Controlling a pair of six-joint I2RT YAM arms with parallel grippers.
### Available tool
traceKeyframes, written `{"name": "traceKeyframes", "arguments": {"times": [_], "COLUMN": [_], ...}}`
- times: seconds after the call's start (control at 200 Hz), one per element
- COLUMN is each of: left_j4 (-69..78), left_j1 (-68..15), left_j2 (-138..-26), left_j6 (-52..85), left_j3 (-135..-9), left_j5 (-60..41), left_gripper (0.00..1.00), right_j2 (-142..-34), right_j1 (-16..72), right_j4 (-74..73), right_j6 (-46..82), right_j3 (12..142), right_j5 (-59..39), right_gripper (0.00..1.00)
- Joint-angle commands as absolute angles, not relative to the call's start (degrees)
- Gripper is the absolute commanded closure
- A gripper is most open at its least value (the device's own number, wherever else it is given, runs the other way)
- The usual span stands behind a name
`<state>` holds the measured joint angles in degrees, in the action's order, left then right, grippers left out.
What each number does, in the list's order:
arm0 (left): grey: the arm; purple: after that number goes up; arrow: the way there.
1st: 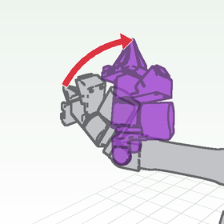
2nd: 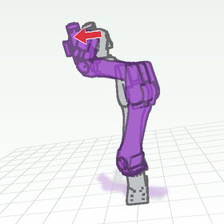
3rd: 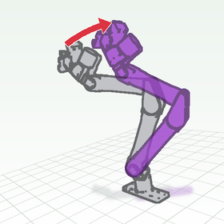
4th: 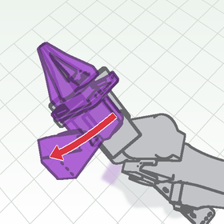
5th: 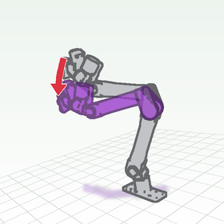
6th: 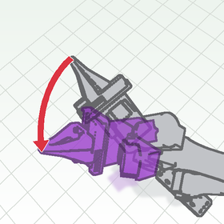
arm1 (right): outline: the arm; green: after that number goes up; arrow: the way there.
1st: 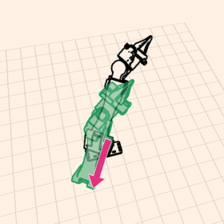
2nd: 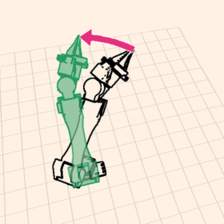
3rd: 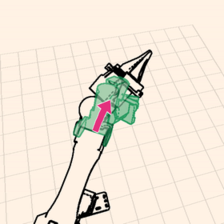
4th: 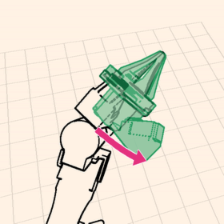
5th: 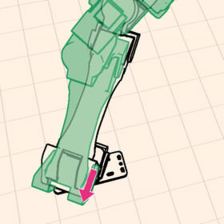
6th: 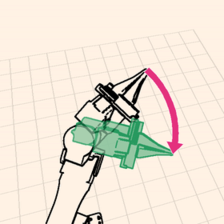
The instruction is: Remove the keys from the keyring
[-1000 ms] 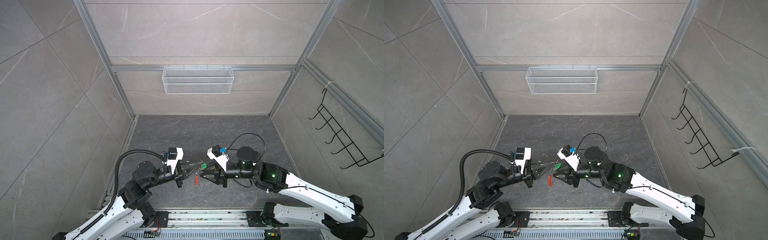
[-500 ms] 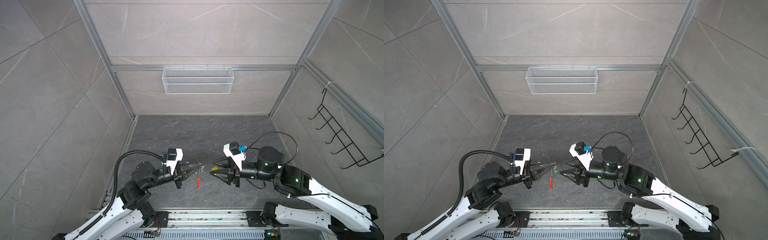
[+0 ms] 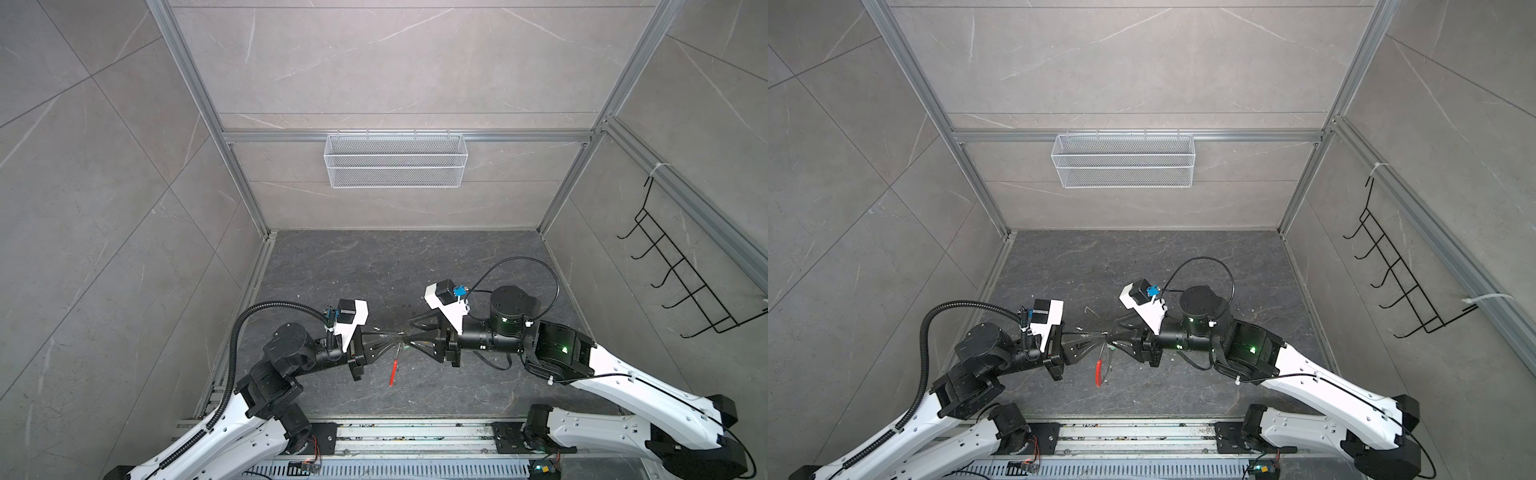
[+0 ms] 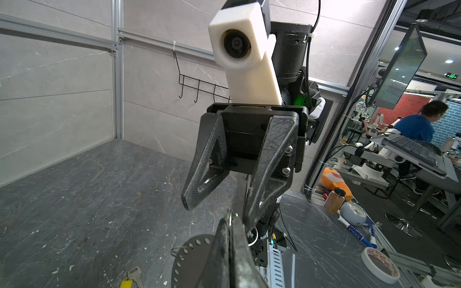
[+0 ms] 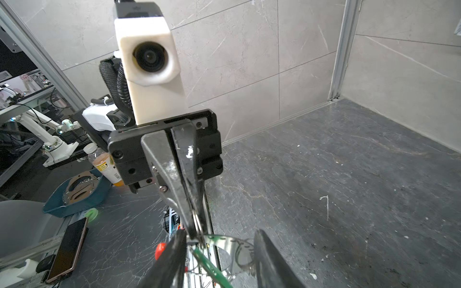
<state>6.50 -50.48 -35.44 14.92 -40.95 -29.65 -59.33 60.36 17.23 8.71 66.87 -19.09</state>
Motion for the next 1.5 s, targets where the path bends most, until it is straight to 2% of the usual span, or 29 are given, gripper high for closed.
{"name": "traceKeyframes", "arguments": {"times": [0.0, 0.205, 0.435, 0.66, 0.895, 0.99, 1.105, 1.145, 1.35, 1.495], "left_j4": [10.6, 11.2, 11.7, 12.6, 11.6, 10.0, 7.1, 5.6, -6.7, -16.0], "left_j1": [-50.5, -50.5, -50.5, -50.5, -50.5, -50.5, -50.5, -50.5, -50.5, -50.4], "left_j2": [-34.8, -34.6, -34.9, -36.0, -36.8, -36.9, -36.3, -36.0, -34.6, -39.3], "left_j6": [15.0, 15.5, 15.9, 16.6, 17.0, 17.4, 17.8, 17.9, 15.4, 13.6], "left_j3": [-42.5, -42.5, -42.4, -42.7, -43.1, -43.7, -44.4, -44.8, -49.3, -53.8], "left_j5": [-30.5, -30.5, -31.2, -32.7, -32.6, -32.1, -30.9, -30.3, -30.2, -35.4], "left_gripper": [1.0, 1.0, 1.0, 1.0, 1.0, 1.0, 0.76, 0.72, 0.67, 0.67], "right_j2": [-59.5, -59.1, -58.3, -58.6, -59.0, -59.0, -58.7, -58.7, -60.4, -63.1], "right_j1": [60.2, 60.2, 60.2, 60.2, 60.2, 60.2, 60.2, 60.2, 60.2, 60.1], "right_j4": [16.0, 15.4, 14.7, 13.7, 15.0, 16.8, 19.2, 20.3, 31.9, 41.3], "right_j6": [7.9, 8.0, 8.2, 8.3, 8.4, 8.4, 8.5, 8.6, 4.9, 0.9], "right_j3": [66.6, 65.2, 63.7, 63.9, 64.8, 65.6, 66.5, 66.8, 71.0, 75.8], "right_j5": [-21.7, -22.5, -22.1, -22.8, -23.2, -22.9, -22.3, -22.0, -21.0, -21.6], "right_gripper": [0.56, 0.63, 0.65, 0.79, 1.0, 1.0, 1.0, 1.0, 1.0, 1.0]}}
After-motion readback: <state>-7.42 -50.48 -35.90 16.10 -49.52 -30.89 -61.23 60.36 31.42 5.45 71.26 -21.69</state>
